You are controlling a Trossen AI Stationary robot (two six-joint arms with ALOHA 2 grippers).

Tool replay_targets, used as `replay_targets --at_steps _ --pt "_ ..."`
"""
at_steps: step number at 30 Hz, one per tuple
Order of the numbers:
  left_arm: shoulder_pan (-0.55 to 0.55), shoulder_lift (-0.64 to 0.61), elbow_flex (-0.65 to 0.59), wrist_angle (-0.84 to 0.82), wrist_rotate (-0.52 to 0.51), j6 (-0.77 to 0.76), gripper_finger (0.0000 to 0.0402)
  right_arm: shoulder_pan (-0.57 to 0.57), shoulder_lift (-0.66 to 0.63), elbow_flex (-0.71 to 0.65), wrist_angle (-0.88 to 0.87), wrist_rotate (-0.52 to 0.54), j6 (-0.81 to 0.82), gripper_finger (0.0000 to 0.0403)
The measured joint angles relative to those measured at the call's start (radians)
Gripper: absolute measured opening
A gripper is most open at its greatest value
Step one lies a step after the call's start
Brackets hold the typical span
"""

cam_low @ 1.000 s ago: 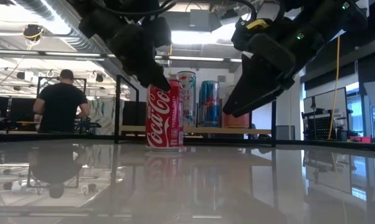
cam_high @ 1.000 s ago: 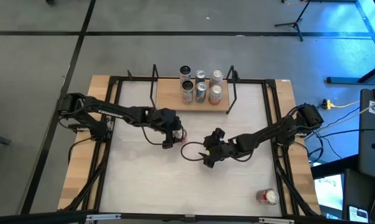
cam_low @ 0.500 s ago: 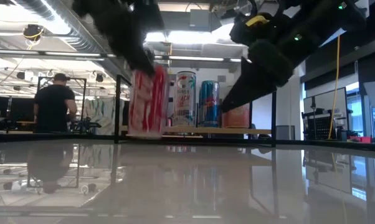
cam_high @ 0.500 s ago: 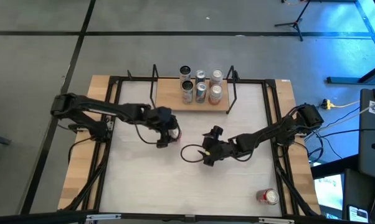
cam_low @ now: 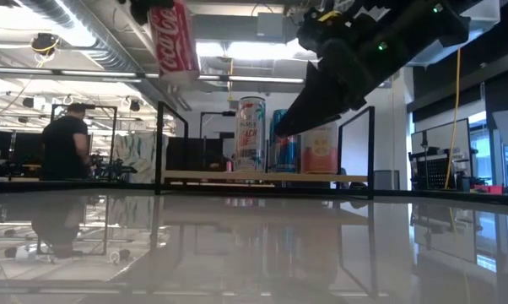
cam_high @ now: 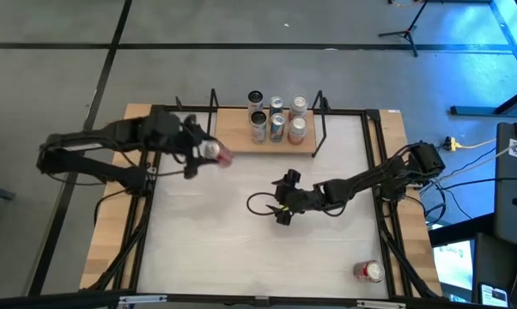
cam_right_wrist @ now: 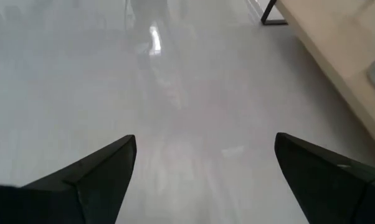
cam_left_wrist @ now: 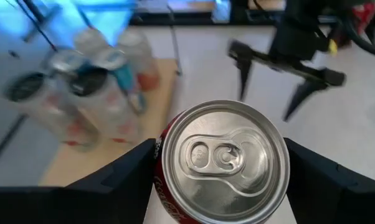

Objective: Place canned beverage on shelf
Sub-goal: Put the top red soda can on the shelf

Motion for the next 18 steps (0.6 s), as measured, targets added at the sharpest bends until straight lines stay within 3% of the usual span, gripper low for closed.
replay_targets --at_steps 7,18 --pt "0.197 -0.035 0.0 0.048 0.035 0.158 0.0273 -0.001 0.0 0.0 0.001 -0.034 0.067 0.038" --pt "0.472 0.157 0.002 0.197 0.192 0.28 0.0273 -0.001 0.0 0.0 0.021 -0.034 0.138 0.038"
